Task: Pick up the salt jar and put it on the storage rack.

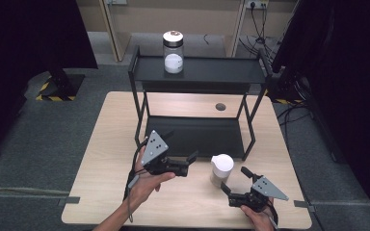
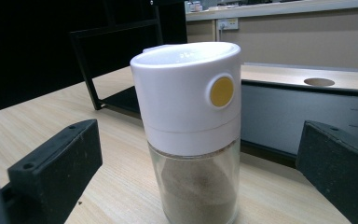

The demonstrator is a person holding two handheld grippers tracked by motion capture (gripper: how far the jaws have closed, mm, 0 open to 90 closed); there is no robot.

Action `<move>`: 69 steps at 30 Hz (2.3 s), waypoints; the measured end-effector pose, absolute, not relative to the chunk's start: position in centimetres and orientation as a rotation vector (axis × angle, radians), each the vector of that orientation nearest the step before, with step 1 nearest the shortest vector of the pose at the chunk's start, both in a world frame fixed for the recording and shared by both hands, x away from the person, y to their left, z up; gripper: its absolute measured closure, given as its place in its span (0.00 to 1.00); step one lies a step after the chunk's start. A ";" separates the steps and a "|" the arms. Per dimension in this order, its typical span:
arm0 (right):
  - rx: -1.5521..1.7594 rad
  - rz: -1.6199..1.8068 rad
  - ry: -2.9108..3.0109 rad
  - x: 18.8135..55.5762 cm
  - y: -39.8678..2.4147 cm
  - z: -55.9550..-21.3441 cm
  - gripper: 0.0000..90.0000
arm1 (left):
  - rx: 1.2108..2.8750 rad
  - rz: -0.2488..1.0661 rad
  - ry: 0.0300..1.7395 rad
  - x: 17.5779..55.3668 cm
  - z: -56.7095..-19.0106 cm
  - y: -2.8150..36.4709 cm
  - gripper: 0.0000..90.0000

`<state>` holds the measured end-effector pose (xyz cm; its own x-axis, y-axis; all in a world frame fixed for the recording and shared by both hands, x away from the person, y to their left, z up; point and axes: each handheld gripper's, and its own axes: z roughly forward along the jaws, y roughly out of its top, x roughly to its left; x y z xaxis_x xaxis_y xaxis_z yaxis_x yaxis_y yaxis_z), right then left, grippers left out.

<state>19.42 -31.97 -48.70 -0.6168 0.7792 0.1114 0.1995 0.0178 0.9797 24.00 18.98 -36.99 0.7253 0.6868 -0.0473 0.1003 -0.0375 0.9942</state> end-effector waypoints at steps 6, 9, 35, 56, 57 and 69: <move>0.996 1.637 1.834 19.4 -32.0 -48.7 0.00 | 1.563 0.496 0.685 23.8 -39.3 19.2 0.00; 0.996 1.635 1.836 19.4 -32.0 -48.7 0.00 | 1.574 0.474 0.692 23.9 -40.5 19.4 0.00; 0.987 1.644 1.830 19.3 -32.1 -48.7 0.00 | 1.581 0.457 0.667 22.8 -46.5 20.3 0.00; 0.978 1.671 1.836 19.5 -32.2 -48.8 0.00 | 1.581 0.461 0.684 21.0 -49.9 21.5 0.00; 0.977 1.671 1.837 19.5 -32.2 -48.8 0.00 | 1.586 0.471 0.682 20.8 -49.9 21.5 0.00; 0.969 1.669 1.837 19.4 -32.2 -48.8 0.00 | 1.590 0.456 0.685 20.8 -50.4 21.7 0.00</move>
